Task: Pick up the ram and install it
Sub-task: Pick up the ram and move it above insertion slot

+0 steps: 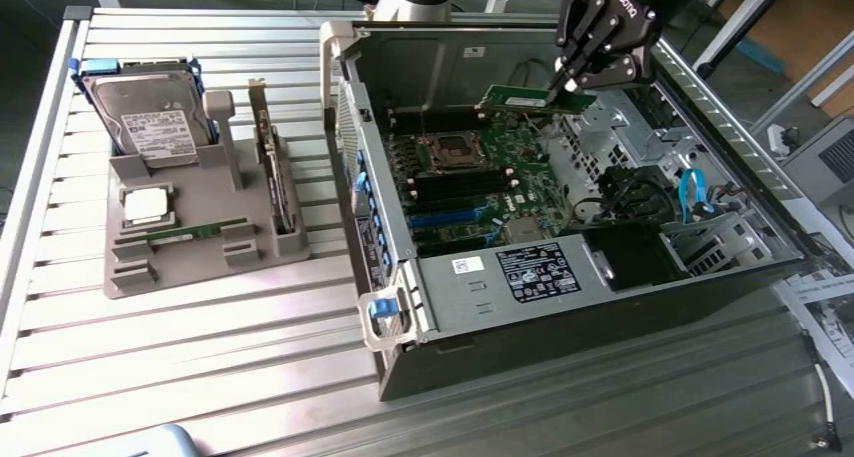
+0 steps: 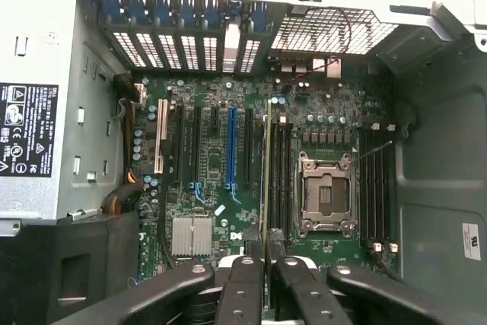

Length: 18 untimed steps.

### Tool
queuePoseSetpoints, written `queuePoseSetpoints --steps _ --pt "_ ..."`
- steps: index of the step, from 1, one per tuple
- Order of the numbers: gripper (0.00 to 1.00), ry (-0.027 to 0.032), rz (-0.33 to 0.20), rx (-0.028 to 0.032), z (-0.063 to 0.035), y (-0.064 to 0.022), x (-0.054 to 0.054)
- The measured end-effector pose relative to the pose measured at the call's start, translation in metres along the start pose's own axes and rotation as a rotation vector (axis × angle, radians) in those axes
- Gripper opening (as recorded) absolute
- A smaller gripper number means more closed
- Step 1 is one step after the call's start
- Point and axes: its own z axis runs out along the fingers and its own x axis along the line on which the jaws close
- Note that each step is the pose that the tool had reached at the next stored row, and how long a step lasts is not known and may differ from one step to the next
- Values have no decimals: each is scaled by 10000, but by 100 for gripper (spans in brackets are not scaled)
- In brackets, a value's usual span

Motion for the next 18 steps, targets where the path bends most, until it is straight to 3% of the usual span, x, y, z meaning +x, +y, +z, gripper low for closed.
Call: queuePoseSetpoints --steps 3,6,7,9,11,15,16,18 --pt "13 16 -33 401 1 0 0" --pt "13 37 -70 869 1 -1 0" --pt "13 48 -93 1160 2 -1 0" --pt "13 59 -115 1424 3 -1 0" --pt "13 67 -132 1639 7 -1 0" --pt "13 62 -134 1655 12 -2 0" --pt "13 23 -136 1657 39 25 3" --pt "13 19 -137 1657 84 80 5"
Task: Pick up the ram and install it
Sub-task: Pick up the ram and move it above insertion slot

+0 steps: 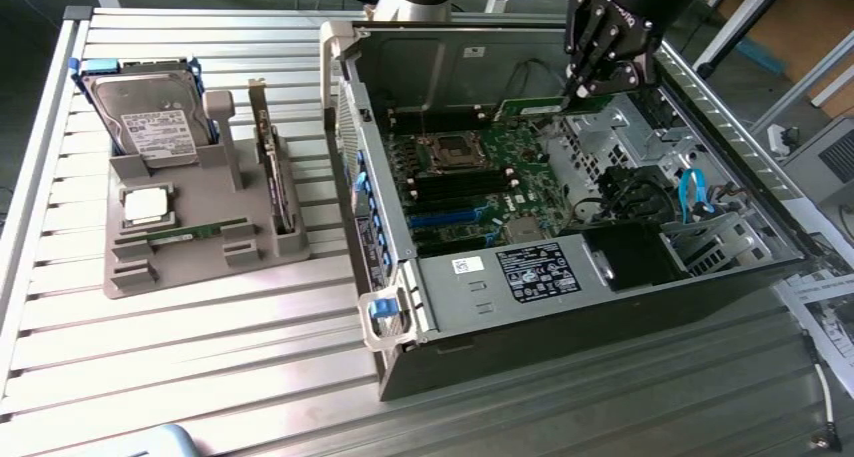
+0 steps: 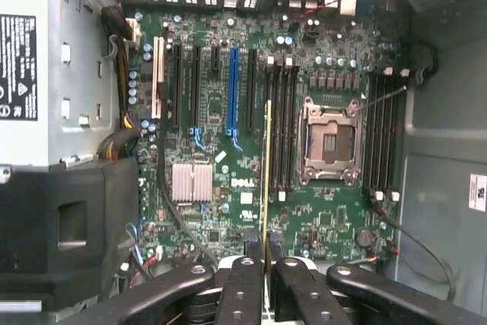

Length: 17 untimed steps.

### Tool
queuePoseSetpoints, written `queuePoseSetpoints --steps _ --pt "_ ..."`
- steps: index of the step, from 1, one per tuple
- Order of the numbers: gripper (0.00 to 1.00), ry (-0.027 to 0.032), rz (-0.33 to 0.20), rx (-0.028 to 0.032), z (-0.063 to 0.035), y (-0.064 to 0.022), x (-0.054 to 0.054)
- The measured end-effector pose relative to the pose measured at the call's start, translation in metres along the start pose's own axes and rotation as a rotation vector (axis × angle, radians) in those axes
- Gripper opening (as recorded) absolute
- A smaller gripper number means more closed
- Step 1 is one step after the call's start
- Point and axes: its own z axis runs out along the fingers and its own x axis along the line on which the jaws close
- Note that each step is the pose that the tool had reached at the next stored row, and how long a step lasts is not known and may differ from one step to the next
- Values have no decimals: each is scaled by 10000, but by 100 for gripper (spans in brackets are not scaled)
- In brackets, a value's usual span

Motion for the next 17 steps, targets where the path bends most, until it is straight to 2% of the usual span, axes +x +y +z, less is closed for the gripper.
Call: queuePoseSetpoints --steps 8,17 --pt "13 0 -1 0 160 84 9" --pt "13 -1 -1 0 362 315 -12"
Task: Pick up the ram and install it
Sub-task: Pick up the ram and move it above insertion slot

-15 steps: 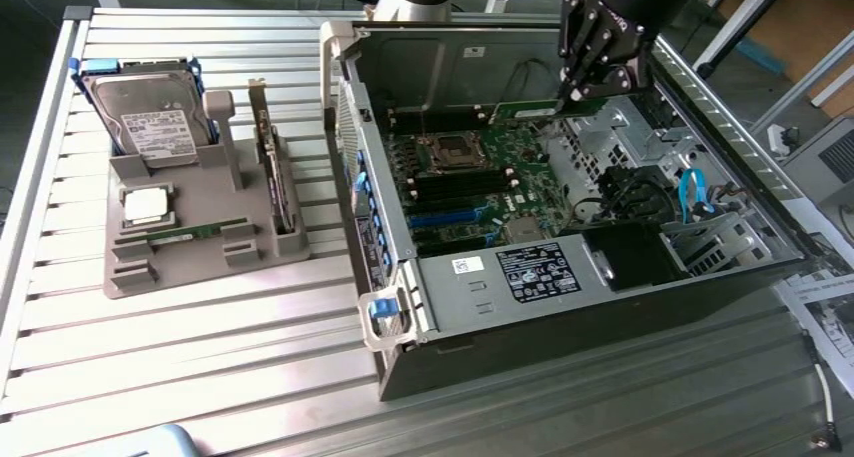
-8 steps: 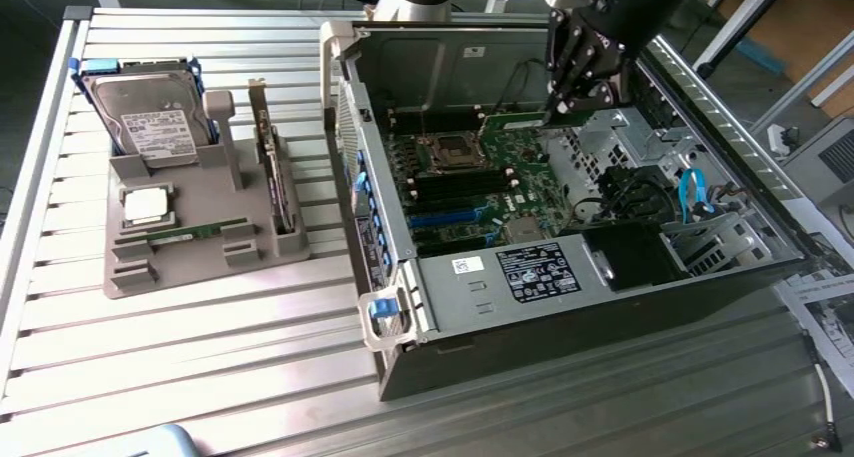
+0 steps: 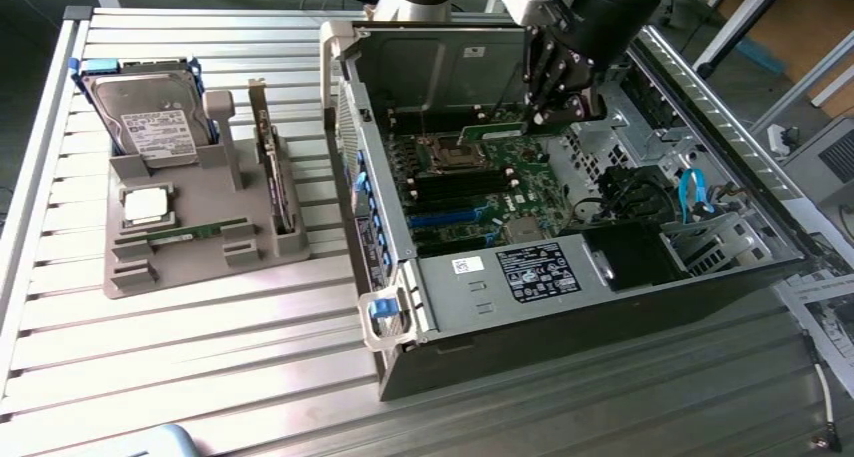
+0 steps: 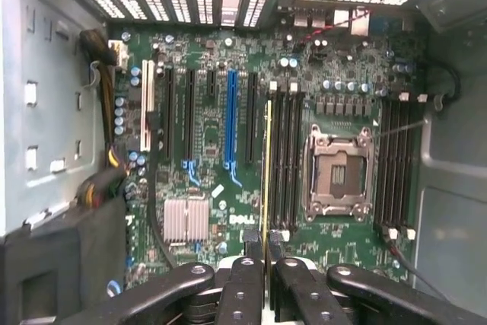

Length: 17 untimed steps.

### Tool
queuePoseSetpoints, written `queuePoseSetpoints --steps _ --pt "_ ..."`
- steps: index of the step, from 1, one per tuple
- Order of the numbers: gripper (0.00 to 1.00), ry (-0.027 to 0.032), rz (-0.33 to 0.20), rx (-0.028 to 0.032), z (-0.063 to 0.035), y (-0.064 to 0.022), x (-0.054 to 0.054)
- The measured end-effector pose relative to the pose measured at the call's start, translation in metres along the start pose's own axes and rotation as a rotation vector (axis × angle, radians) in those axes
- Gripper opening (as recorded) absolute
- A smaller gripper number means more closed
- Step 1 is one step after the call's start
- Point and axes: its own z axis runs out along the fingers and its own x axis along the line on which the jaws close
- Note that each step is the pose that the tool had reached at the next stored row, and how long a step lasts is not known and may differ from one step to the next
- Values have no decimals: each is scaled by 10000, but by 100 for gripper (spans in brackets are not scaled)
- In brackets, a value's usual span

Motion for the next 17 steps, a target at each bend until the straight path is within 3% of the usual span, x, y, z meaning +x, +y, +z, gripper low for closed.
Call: queuePoseSetpoints --steps 4,17 --pt "13 1 0 0 74 73 -22" --pt "13 1 83 6 342 139 -75"
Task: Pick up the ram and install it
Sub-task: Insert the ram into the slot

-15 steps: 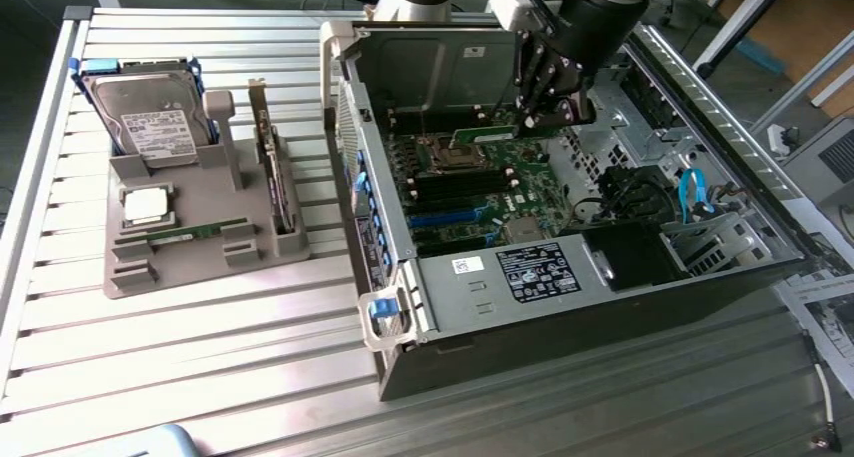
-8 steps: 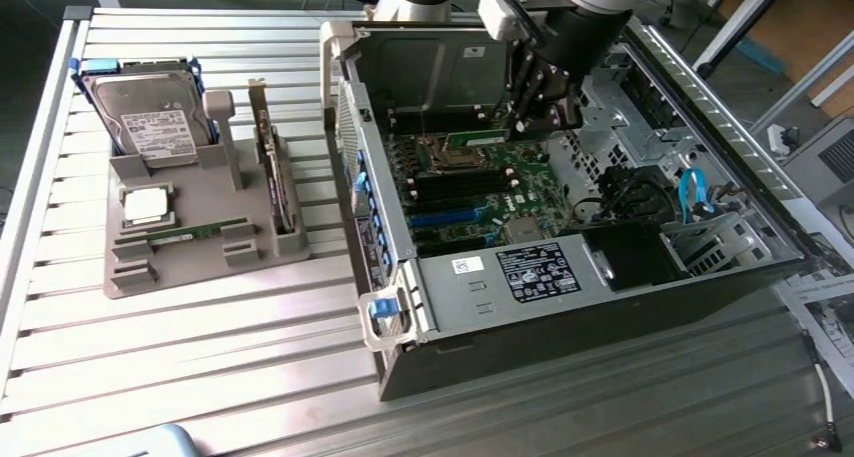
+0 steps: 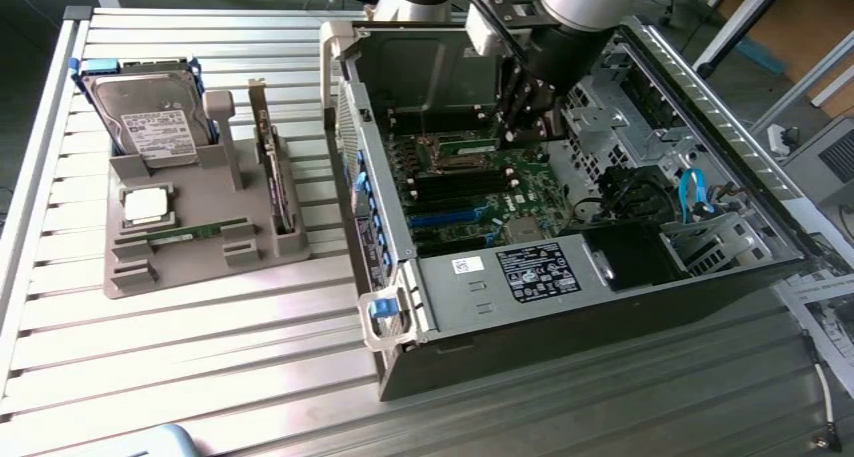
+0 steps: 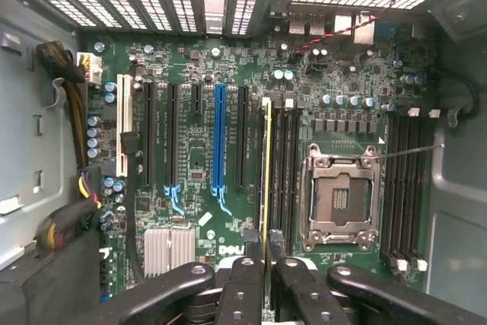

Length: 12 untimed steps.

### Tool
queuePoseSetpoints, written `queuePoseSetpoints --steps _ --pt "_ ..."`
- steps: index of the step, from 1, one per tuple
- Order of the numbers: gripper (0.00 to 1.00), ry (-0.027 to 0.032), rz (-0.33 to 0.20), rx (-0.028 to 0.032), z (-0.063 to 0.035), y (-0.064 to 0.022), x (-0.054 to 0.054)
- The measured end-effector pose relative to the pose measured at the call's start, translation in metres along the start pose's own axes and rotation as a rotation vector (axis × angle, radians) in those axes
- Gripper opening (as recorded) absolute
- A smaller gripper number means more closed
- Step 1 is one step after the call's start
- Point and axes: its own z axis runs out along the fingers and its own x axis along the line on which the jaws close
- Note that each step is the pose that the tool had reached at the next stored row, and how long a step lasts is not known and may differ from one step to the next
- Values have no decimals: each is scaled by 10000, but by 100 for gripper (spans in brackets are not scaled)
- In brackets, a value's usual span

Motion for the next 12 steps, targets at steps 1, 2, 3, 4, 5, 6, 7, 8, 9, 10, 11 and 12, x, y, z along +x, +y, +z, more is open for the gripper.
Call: queuePoseSetpoints --steps 1,2,3,4,5,6,7,8,9,10,11,12 --pt "13 0 11 1 19 3 1" --pt "13 1 23 2 41 5 3" --pt "13 1 36 3 71 5 6" --pt "13 2 47 4 94 6 8" --pt "13 2 55 5 121 6 10" --pt "13 1 57 5 139 6 12" --pt "13 2 61 5 156 7 13" --pt "13 1 62 5 175 7 15" --pt "13 1 64 6 193 7 16" --pt "13 0 66 6 213 7 18" --pt "13 1 69 6 231 7 19" --pt "13 2 78 6 253 8 21"
